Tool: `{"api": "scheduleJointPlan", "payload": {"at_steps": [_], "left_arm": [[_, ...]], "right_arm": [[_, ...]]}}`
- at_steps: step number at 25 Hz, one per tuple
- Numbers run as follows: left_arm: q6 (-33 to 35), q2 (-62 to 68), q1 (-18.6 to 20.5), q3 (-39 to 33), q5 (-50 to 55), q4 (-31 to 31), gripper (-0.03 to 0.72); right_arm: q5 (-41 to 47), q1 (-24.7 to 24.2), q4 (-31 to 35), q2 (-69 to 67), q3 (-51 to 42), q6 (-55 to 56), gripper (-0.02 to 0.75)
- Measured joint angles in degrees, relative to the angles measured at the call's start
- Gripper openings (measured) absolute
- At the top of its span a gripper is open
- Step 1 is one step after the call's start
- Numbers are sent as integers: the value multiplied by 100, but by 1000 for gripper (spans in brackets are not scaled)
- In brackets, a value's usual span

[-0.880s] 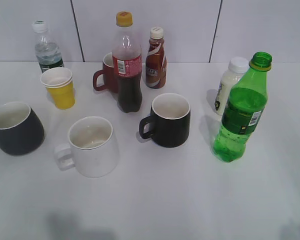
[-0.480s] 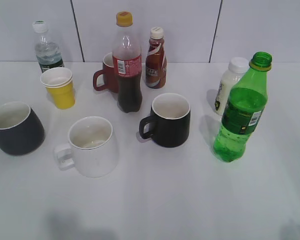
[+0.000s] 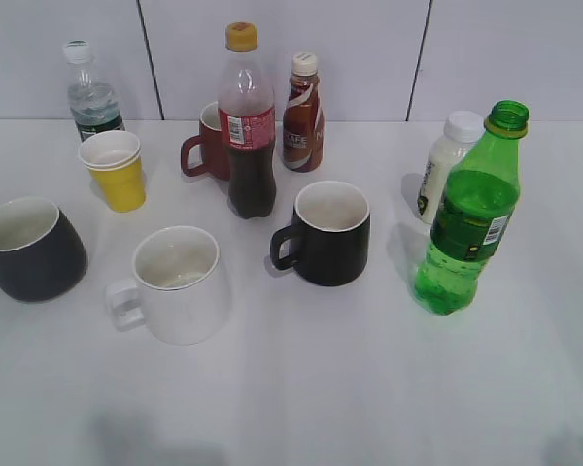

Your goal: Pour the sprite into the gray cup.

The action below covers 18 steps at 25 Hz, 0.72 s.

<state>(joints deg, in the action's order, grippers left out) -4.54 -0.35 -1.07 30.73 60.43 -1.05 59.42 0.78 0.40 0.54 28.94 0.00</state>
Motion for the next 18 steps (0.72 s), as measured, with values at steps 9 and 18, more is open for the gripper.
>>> {"api": "scheduleJointPlan", "payload": {"at_steps": [9, 18], "left_arm": [[0, 0, 0, 0, 0, 8, 454], [0, 435, 0, 37, -2440, 159, 376]], "right_arm": [[0, 0, 0, 0, 0, 0, 544], [0, 0, 0, 0, 0, 0, 544]]}}
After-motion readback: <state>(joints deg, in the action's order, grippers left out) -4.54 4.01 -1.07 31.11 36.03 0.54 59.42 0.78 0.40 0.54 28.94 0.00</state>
